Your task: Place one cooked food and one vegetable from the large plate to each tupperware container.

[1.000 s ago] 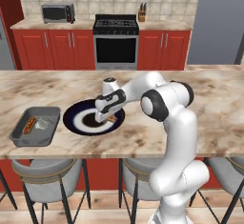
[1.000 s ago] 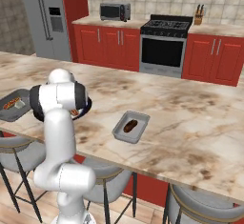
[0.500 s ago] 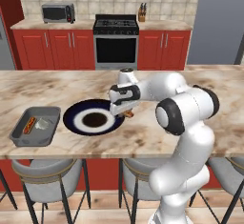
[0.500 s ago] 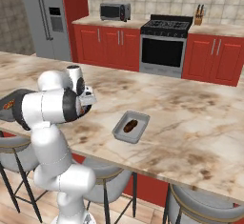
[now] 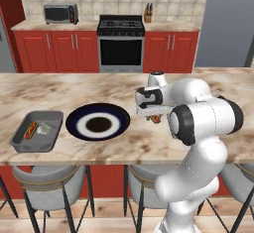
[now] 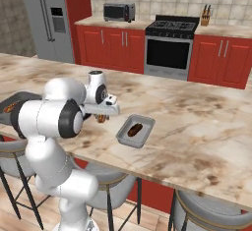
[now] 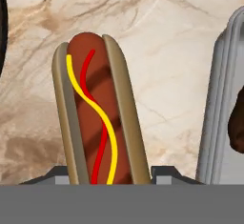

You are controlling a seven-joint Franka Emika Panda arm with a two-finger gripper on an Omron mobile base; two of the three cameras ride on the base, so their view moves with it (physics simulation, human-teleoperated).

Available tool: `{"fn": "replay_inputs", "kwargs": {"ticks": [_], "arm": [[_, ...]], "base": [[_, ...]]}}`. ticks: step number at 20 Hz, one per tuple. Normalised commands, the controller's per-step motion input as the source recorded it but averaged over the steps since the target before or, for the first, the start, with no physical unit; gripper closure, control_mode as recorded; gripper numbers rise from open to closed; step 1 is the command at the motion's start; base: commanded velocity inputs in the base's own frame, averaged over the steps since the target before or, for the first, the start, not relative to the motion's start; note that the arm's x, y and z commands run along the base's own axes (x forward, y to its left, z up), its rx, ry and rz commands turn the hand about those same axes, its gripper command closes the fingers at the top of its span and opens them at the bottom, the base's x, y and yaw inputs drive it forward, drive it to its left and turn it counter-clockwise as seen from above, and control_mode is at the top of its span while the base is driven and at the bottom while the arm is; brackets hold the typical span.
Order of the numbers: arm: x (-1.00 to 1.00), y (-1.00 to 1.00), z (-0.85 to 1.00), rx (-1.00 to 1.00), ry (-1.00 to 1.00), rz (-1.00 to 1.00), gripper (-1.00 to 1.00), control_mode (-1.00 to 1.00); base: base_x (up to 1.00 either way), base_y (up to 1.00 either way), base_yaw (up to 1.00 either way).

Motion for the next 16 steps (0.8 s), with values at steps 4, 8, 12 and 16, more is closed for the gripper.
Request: {"fn": "replay_inputs", "kwargs": {"ticks": [4, 8, 12, 16], "arm": [[0.19, -0.85, 0.0, 0.0, 0.1, -0.46, 1.0, -1.0], [0.02, -0.77, 0.06, 0.0, 0.05, -0.44, 1.0, -1.0], [0.0, -0.83, 0.05, 0.0, 0.08, -0.37, 1.0, -1.0], [-0.01, -0.52, -0.05, 0.0, 0.11, -0.15, 1.0, -1.0]], "base": [[0.0, 0.0, 0.0], [0.0, 0.0, 0.0], [0.0, 0.0, 0.0], [0.0, 0.0, 0.0]]}}
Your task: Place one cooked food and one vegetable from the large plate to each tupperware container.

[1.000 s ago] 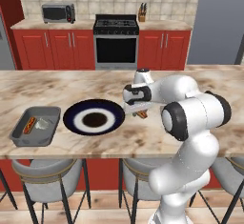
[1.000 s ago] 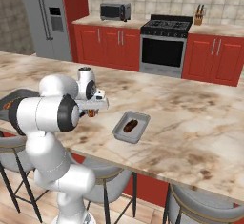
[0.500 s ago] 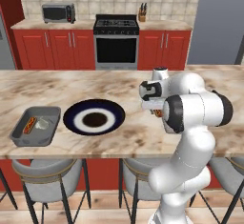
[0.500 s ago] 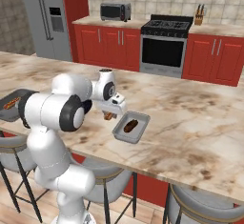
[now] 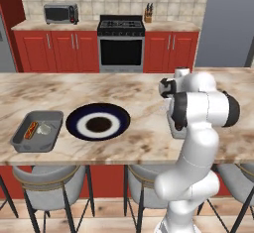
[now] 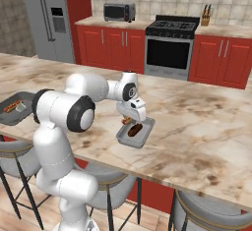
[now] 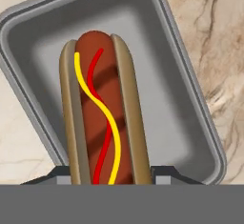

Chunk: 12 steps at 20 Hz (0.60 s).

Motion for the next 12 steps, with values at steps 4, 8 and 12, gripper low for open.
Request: {"fn": "replay_inputs", "kwargs": {"ticks": [4, 8, 12], "arm": [[-0.07, -0.22, -0.19, 0.0, 0.0, -0.04, 1.0, -1.0], [0.0, 0.0, -0.33, 0.0, 0.0, 0.0, 1.0, -1.0], [0.02, -0.08, -0.43, 0.0, 0.0, 0.0, 1.0, -1.0]], "base": [[0.0, 0.0, 0.0], [0.0, 0.0, 0.0], [0.0, 0.0, 0.0]]}}
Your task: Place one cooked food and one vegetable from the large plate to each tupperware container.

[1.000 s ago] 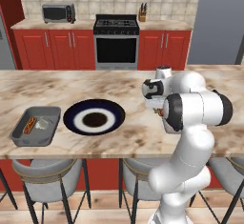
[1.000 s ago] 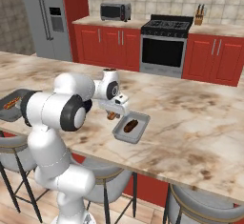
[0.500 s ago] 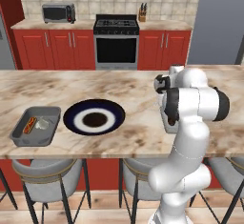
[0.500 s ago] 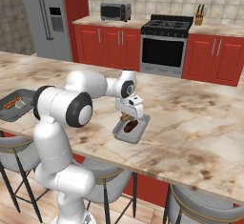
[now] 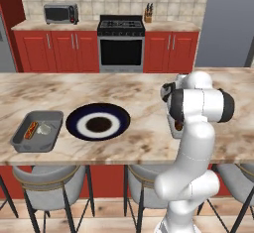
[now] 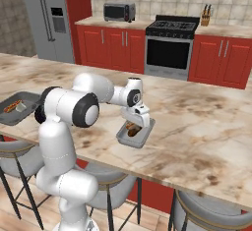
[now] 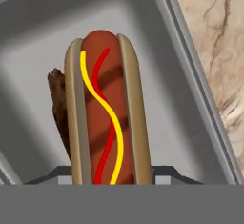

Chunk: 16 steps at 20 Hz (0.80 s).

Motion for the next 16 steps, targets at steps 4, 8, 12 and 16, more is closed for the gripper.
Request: {"fn": "replay_inputs", "kwargs": {"ticks": [4, 8, 12, 16], "arm": [[0.02, -0.39, -0.25, 0.0, -0.11, 0.03, 1.0, -1.0], [0.0, -0.29, -0.02, 0.01, -0.08, 0.01, 1.0, -1.0], [-0.09, 0.04, -0.16, 0.02, 0.0, 0.01, 1.0, -1.0], [-0.19, 0.24, -0.27, 0.01, -0.02, 0.08, 1.0, -1.0]], "base": [[0.0, 0.0, 0.0], [0.0, 0.0, 0.0], [0.0, 0.0, 0.0], [0.0, 0.0, 0.0]]}}
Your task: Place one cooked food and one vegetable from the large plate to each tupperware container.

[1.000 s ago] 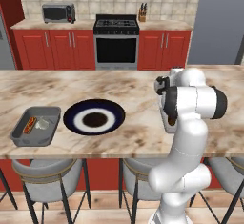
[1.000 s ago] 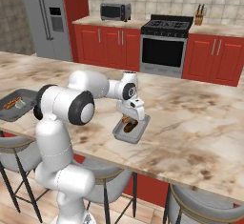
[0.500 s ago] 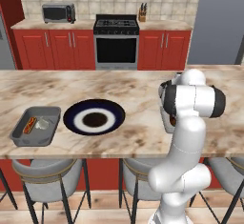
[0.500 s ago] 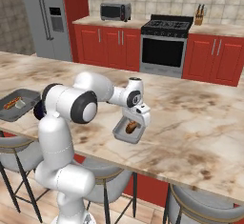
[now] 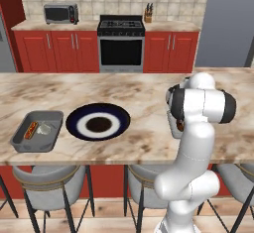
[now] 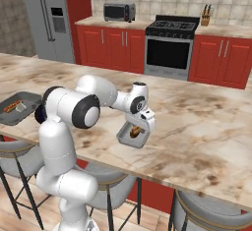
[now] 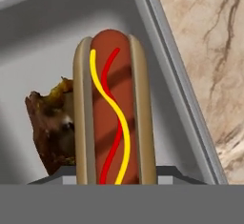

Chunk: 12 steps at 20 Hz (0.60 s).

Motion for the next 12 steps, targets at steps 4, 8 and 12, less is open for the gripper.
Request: {"fn": "replay_inputs", "kwargs": {"ticks": [4, 8, 12], "arm": [[-0.18, 0.21, -0.43, 0.0, 0.0, 0.12, -1.0, -1.0], [-0.11, 0.0, -0.02, 0.0, 0.0, 0.09, -1.0, -1.0], [-0.34, 0.0, 0.16, 0.0, 0.0, 0.13, -1.0, -1.0]], "base": [[0.0, 0.0, 0.0], [0.0, 0.0, 0.0], [0.0, 0.0, 0.0]]}}
